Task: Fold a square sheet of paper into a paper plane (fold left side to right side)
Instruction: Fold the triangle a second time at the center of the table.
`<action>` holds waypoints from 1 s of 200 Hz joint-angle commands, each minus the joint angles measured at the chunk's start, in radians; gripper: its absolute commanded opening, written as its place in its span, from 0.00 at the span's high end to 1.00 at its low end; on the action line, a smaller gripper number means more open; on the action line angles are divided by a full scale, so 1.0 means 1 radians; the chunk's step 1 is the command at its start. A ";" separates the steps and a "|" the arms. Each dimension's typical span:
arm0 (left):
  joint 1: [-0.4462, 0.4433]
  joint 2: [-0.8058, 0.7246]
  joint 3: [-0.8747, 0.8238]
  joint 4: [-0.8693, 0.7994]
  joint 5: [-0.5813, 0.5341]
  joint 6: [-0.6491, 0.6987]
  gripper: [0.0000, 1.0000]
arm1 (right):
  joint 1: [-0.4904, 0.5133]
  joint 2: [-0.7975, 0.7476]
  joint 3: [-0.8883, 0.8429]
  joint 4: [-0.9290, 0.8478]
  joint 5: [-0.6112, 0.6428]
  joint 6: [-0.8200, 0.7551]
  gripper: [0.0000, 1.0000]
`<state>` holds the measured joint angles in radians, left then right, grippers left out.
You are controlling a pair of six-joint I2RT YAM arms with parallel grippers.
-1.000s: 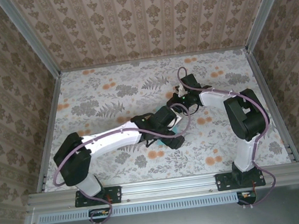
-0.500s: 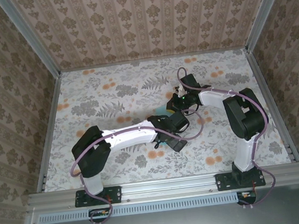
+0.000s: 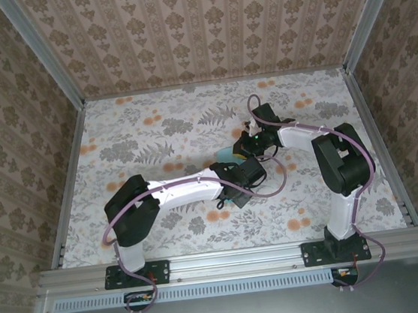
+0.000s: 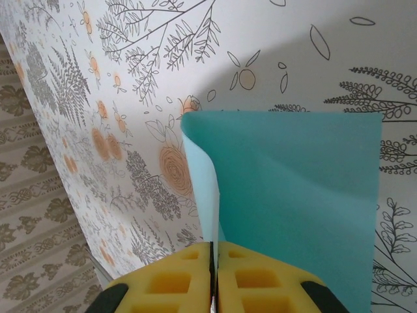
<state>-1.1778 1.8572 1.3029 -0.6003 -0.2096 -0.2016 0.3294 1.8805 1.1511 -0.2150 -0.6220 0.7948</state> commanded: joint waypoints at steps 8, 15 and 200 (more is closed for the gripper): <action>-0.004 -0.057 -0.013 0.005 0.009 -0.007 0.70 | -0.006 0.023 0.032 -0.060 0.001 -0.032 0.90; -0.001 -0.063 -0.019 0.011 0.014 -0.009 0.74 | -0.006 0.021 0.032 -0.064 0.002 -0.036 0.90; 0.275 -0.265 -0.311 0.346 0.570 -0.187 1.00 | -0.072 -0.409 -0.335 0.033 0.093 -0.077 0.69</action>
<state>-0.9283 1.6432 1.0256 -0.3161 0.2703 -0.3424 0.2516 1.5425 0.9222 -0.1978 -0.5499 0.7086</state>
